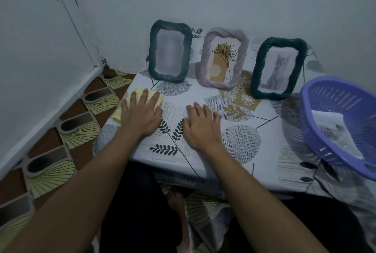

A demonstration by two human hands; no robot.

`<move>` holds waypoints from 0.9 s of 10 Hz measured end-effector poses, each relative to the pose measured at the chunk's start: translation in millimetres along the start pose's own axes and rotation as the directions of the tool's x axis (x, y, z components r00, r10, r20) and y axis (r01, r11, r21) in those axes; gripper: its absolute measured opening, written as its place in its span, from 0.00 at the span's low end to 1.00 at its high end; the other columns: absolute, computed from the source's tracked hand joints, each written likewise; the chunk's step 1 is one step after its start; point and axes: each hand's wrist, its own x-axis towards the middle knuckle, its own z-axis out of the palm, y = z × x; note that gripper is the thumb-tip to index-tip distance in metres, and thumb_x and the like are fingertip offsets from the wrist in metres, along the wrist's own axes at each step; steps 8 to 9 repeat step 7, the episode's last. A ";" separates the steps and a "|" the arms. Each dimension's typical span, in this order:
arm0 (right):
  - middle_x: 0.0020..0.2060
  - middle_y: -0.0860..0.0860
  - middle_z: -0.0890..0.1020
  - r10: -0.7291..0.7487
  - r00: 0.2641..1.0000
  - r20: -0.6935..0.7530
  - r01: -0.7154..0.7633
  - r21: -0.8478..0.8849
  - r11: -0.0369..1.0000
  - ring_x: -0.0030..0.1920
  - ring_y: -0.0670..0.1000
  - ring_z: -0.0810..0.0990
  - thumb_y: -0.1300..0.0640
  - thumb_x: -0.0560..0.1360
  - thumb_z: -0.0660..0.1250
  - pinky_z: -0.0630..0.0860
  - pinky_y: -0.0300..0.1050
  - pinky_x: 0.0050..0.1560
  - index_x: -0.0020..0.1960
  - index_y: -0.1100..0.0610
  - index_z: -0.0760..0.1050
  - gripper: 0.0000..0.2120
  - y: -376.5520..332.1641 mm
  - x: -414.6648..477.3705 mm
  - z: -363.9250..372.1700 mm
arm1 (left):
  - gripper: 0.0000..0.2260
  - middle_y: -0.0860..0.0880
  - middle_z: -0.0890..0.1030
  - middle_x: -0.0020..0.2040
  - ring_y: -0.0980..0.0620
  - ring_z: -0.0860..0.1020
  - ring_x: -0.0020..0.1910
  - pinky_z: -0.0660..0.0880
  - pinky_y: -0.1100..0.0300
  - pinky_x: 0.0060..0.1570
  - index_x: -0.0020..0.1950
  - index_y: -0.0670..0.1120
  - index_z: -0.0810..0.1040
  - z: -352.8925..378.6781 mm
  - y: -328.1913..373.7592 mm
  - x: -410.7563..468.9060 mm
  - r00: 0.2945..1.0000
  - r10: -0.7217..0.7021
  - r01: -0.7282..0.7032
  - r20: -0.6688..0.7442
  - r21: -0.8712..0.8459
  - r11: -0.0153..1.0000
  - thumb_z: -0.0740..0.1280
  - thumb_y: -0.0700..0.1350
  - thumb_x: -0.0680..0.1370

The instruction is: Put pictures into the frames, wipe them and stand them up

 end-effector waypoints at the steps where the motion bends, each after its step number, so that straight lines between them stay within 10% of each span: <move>1: 0.80 0.52 0.57 0.000 1.000 0.007 0.000 0.003 1.000 0.80 0.55 0.52 0.46 0.83 0.46 0.48 0.63 0.77 0.79 0.52 0.57 0.26 -0.3 -1.8 -0.3 | 0.26 0.49 0.47 0.82 0.40 0.45 0.80 0.44 0.38 0.76 0.81 0.58 0.46 -0.1 1.8 4.6 1.000 -0.009 0.009 0.019 0.000 1.000 0.46 0.59 0.83; 9: 0.81 0.51 0.52 0.017 0.994 0.105 -0.034 0.160 0.987 0.80 0.54 0.46 0.48 0.82 0.52 0.41 0.61 0.78 0.81 0.52 0.52 0.28 -0.9 -0.2 -16.4 | 0.30 0.46 0.54 0.81 0.39 0.49 0.80 0.37 0.35 0.74 0.80 0.54 0.56 -10.8 8.3 1.0 0.996 -0.042 0.033 -0.080 -0.102 0.994 0.49 0.61 0.78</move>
